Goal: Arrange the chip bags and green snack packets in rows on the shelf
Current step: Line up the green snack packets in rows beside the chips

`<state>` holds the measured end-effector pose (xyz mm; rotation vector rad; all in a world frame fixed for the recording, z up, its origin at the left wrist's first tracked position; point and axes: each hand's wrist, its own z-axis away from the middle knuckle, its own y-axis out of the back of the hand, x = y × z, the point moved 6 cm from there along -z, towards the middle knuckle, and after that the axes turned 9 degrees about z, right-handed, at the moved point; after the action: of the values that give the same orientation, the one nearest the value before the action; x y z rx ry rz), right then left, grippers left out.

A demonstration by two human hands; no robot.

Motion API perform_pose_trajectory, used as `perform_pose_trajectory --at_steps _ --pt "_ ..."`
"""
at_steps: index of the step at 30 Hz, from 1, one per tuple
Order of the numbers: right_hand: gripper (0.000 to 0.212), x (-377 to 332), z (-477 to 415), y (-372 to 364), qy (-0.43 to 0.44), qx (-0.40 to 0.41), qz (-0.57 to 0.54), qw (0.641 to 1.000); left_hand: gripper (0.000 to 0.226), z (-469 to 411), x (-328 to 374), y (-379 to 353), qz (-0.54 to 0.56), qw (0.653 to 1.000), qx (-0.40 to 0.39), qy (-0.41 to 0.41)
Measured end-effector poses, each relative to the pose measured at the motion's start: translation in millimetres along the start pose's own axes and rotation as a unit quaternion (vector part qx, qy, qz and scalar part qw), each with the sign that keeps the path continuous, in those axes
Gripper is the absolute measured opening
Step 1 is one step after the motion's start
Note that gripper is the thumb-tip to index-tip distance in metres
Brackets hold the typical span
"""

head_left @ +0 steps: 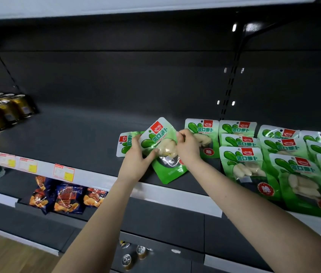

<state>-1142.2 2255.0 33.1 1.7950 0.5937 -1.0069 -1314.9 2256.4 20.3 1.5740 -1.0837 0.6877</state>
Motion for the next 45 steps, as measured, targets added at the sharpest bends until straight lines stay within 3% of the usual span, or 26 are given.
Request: perform_pose_trajectory --at_steps 3,6,8,11,15,21,26,31,36,40,45 --pt "0.018 13.6 4.1 -9.8 -0.07 -0.057 -0.06 0.994 0.06 2.0 3.6 4.4 0.022 0.999 0.027 0.002" --pt "0.023 14.4 6.7 -11.2 -0.049 -0.085 -0.069 0.993 0.056 2.2 4.2 8.1 -0.003 0.999 0.038 0.003" --pt "0.042 2.9 9.6 -4.8 0.051 -0.057 0.024 0.997 0.058 2.2 3.3 4.1 -0.03 1.0 0.009 -0.003" --pt "0.072 -18.3 20.6 -10.6 0.195 -0.067 0.172 0.963 0.059 3.9 5.2 0.4 -0.033 0.999 -0.017 -0.024" --pt "0.088 -16.2 31.0 -35.5 0.186 -0.14 0.324 0.917 0.062 2.9 2.8 1.4 -0.027 0.999 -0.019 -0.015" --pt "0.074 -13.4 28.3 -33.8 0.156 -0.08 0.216 0.961 0.063 -3.4 -9.2 -0.6 -0.002 1.0 -0.005 0.009" --pt "0.061 -4.9 25.7 -18.6 0.189 -0.017 0.215 0.958 0.072 -6.2 -11.6 -7.4 0.006 0.999 -0.038 -0.007" --pt "0.061 9.4 9.3 9.3 0.172 0.022 0.316 0.933 0.053 -10.4 -13.2 -18.1 -0.196 0.976 -0.079 -0.048" --pt "0.055 36.8 -1.1 34.1 0.053 0.005 0.408 0.912 0.052 -11.3 -26.6 -33.8 -0.307 0.937 -0.163 -0.022" --pt "0.042 41.5 -0.4 33.4 0.028 -0.013 0.462 0.886 0.053 -12.8 -30.2 -35.8 -0.337 0.923 -0.186 0.0" --pt "0.047 38.4 -10.1 24.0 0.038 -0.044 0.486 0.872 0.053 -13.9 -32.2 -35.8 -0.34 0.922 -0.184 -0.006"
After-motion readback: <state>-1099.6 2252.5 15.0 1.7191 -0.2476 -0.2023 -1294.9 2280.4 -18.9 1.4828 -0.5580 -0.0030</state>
